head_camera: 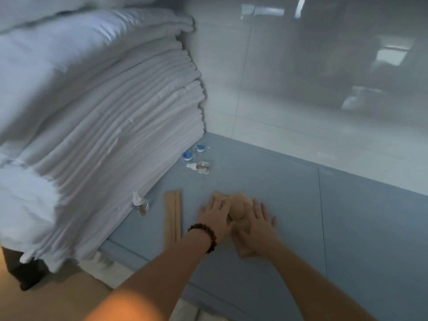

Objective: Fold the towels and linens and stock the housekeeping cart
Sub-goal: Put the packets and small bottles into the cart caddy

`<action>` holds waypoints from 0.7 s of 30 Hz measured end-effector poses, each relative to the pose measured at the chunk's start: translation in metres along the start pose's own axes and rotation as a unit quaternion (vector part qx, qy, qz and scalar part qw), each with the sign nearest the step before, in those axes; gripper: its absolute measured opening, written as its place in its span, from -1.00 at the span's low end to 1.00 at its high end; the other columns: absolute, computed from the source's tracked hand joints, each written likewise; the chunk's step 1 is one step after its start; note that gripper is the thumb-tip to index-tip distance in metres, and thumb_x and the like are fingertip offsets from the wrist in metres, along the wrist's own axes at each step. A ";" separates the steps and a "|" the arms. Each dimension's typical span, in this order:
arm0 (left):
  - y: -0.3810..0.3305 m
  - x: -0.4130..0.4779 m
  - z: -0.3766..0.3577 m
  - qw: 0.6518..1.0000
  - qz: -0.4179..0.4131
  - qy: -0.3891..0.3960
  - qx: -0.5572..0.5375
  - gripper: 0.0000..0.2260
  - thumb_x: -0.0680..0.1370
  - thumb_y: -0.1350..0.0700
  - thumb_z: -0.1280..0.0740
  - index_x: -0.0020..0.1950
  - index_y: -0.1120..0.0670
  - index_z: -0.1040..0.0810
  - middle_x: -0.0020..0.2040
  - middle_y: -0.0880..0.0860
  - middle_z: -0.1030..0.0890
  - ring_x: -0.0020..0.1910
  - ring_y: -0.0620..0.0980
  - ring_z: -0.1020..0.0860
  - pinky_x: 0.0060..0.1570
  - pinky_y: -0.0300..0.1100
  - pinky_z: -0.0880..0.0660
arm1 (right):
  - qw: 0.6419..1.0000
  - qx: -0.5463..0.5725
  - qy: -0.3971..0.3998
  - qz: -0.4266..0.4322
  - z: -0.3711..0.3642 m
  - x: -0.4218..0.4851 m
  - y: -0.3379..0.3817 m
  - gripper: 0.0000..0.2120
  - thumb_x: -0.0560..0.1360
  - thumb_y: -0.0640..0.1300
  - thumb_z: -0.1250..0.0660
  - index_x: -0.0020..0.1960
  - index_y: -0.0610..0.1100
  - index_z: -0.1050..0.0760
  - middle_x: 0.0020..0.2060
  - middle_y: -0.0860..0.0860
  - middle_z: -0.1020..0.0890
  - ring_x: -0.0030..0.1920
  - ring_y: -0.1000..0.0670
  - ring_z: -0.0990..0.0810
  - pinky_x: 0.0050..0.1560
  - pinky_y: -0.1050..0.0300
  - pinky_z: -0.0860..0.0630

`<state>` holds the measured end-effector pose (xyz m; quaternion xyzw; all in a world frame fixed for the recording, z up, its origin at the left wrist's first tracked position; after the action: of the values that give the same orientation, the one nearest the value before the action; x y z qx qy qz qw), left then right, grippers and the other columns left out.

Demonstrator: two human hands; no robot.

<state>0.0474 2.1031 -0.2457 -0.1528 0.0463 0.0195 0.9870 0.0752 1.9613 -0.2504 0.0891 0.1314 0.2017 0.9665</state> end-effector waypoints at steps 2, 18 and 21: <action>0.004 0.009 -0.009 1.000 0.004 0.006 0.008 -0.40 0.61 -0.21 -0.09 0.58 -0.02 -0.02 0.59 0.09 0.03 0.55 0.15 0.08 0.46 0.17 -0.02 | 1.000 -0.013 0.004 0.016 -0.006 0.011 0.002 -0.27 0.56 0.26 -0.04 0.56 0.03 0.23 0.55 -0.02 0.22 0.53 -0.10 0.27 0.45 -0.30 0.16; -0.017 -0.063 -0.030 0.993 0.038 0.108 0.039 -0.45 0.62 -0.25 0.03 0.58 -0.09 -0.04 0.60 0.09 0.11 0.55 0.18 0.15 0.48 0.17 0.10 | 0.989 -0.110 0.063 0.077 -0.025 -0.056 -0.007 -0.35 0.59 0.25 0.05 0.57 0.03 0.18 0.56 -0.01 0.15 0.54 -0.08 0.25 0.43 -0.32 0.20; -0.027 -0.092 -0.030 0.990 0.040 0.129 0.041 -0.45 0.63 -0.25 0.03 0.58 -0.09 -0.02 0.60 0.08 0.11 0.55 0.17 0.17 0.47 0.19 0.12 | 0.985 -0.123 0.082 0.085 -0.028 -0.080 -0.010 -0.38 0.61 0.22 0.05 0.57 0.04 0.16 0.56 -0.02 0.16 0.54 -0.10 0.24 0.42 -0.33 0.18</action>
<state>-0.0456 2.0658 -0.2572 -0.1117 0.1801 0.0373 0.9766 -0.0004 1.9226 -0.2617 -0.0359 0.1760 0.3043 0.9355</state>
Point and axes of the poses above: each hand's wrist, its own x-axis towards the middle knuckle, its own z-axis out of the back of the hand, y = z × x, the point moved 5 cm from there along x, towards the middle knuckle
